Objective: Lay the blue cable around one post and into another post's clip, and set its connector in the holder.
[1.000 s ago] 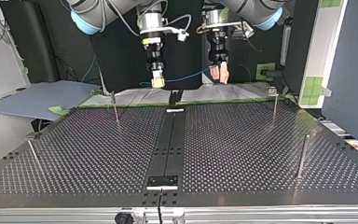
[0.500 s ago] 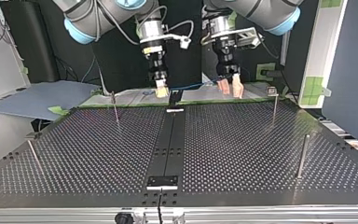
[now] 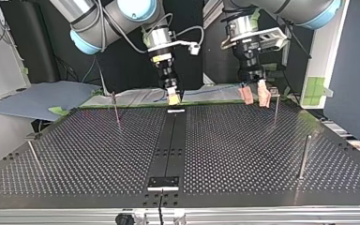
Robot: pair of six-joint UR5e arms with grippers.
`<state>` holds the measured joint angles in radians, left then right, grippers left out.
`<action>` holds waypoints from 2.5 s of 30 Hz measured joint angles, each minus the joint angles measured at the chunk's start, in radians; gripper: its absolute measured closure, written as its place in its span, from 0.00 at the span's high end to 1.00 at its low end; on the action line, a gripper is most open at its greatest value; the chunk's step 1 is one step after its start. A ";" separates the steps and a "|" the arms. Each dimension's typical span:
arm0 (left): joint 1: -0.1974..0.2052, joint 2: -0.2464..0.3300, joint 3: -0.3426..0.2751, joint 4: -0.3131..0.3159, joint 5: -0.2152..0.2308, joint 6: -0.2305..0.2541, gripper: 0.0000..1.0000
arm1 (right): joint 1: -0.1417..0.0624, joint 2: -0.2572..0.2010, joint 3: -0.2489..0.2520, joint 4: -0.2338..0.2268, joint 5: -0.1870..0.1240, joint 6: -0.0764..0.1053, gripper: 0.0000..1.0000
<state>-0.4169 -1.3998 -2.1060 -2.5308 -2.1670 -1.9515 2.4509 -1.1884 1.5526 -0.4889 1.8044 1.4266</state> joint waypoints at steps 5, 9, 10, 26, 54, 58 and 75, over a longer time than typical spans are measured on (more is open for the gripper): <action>0.046 0.046 0.010 -0.047 0.046 -0.010 1.00 | 0.006 0.013 -0.037 0.004 -0.014 -0.002 0.00; 0.087 0.081 0.017 -0.088 0.087 -0.019 1.00 | 0.011 0.018 -0.058 0.003 -0.024 -0.003 0.00; 0.097 0.085 0.017 -0.097 0.096 -0.019 1.00 | 0.013 0.019 -0.063 0.003 -0.026 -0.003 0.00; 0.261 0.092 0.073 -0.240 0.261 -0.056 1.00 | 0.066 0.052 -0.167 0.029 -0.050 -0.011 0.00; 0.507 0.077 0.169 -0.238 0.378 -0.097 1.00 | 0.095 0.126 -0.301 0.056 -0.050 -0.014 0.00; 0.514 0.058 0.169 -0.223 0.417 -0.099 1.00 | 0.098 0.131 -0.330 0.060 -0.057 -0.014 0.00; 0.579 0.015 0.195 -0.199 0.503 -0.154 1.00 | 0.102 0.136 -0.413 0.069 -0.059 -0.006 0.00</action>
<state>0.1625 -1.3849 -1.9112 -2.7294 -1.6645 -2.1050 2.5532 -1.0523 1.1393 -0.4200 1.7453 1.4205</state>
